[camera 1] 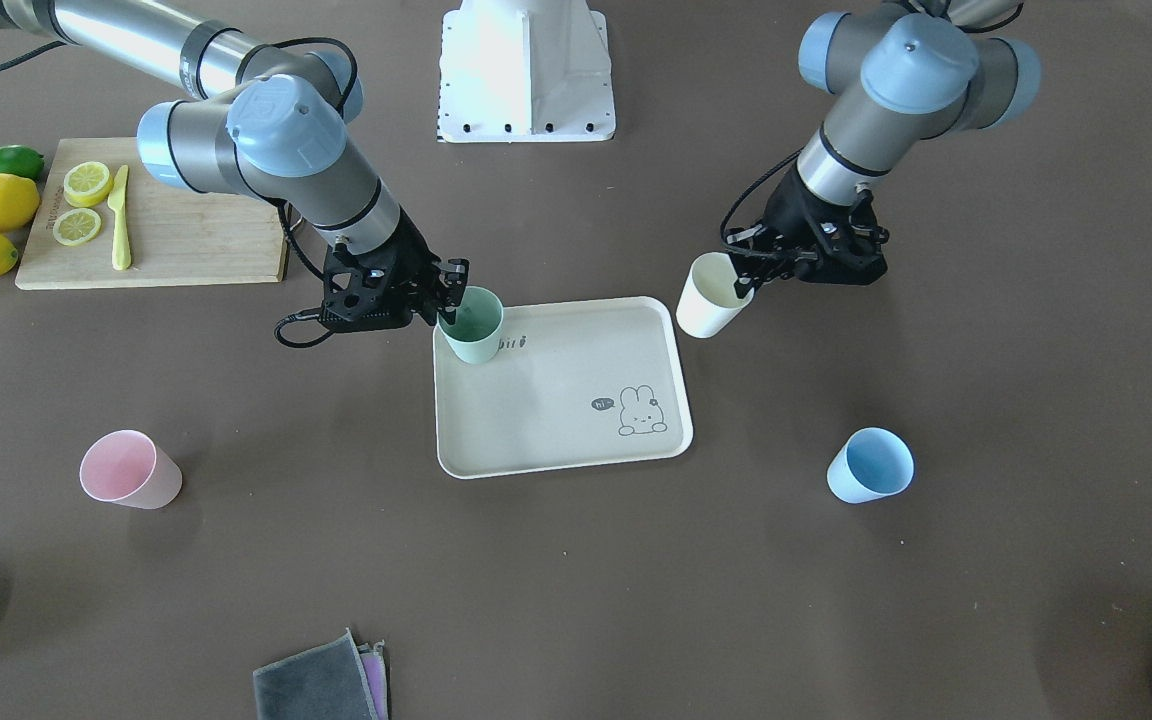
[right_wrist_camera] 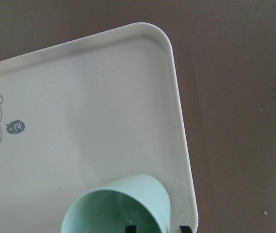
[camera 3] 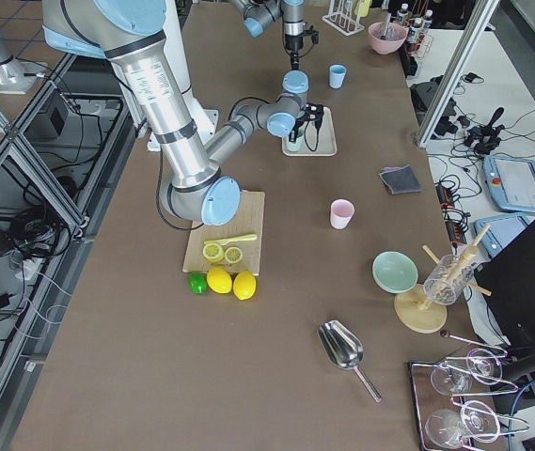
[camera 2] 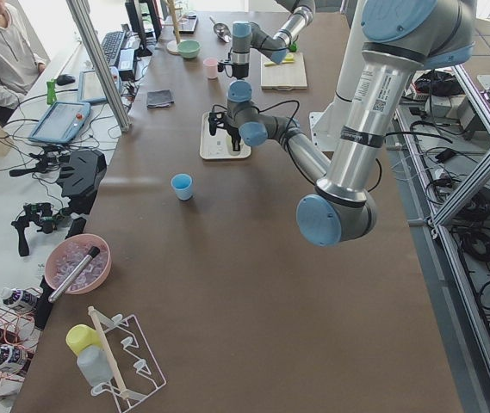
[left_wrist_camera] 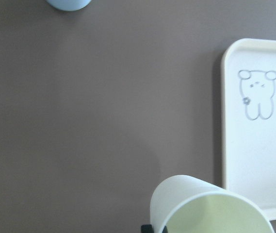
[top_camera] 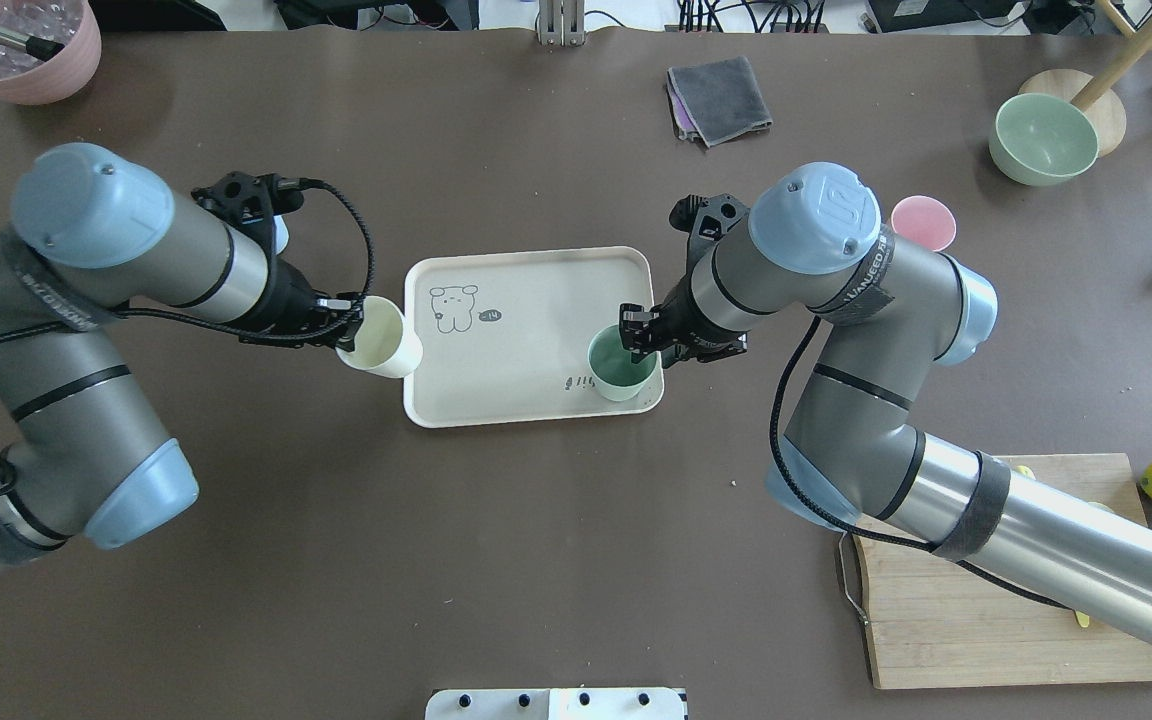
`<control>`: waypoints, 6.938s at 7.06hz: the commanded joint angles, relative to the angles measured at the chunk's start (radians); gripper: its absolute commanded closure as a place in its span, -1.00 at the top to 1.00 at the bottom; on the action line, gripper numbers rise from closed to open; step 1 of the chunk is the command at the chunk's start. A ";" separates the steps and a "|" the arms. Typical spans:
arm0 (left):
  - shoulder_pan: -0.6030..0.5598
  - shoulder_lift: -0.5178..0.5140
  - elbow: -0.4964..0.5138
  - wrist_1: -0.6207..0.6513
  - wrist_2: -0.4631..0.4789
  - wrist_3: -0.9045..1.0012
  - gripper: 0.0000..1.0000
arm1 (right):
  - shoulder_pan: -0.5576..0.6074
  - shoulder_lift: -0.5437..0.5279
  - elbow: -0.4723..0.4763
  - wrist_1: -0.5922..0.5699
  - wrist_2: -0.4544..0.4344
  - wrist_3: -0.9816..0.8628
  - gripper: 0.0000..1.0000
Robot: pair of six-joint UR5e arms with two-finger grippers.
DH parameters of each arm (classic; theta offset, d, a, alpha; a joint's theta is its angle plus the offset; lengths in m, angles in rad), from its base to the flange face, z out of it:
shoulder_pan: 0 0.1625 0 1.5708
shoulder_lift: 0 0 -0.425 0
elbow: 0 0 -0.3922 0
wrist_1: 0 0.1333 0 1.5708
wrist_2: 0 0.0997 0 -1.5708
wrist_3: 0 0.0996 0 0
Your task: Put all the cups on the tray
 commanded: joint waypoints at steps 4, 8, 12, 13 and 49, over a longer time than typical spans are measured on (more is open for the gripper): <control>0.089 -0.128 0.103 0.048 0.126 -0.017 0.94 | 0.338 -0.103 0.000 -0.174 0.254 -0.379 0.99; -0.157 -0.118 0.057 0.140 -0.042 0.200 0.94 | 0.460 -0.128 -0.190 -0.207 0.221 -0.644 0.95; -0.251 -0.075 0.077 0.146 -0.066 0.329 0.94 | 0.443 -0.136 -0.305 -0.110 0.212 -0.634 0.63; -0.273 -0.040 0.088 0.145 -0.066 0.394 0.94 | 0.445 -0.142 -0.308 -0.087 0.212 -0.632 0.36; -0.787 0.447 0.056 0.246 -0.247 1.322 0.96 | 0.853 -0.487 -0.080 -0.299 0.290 -1.347 1.00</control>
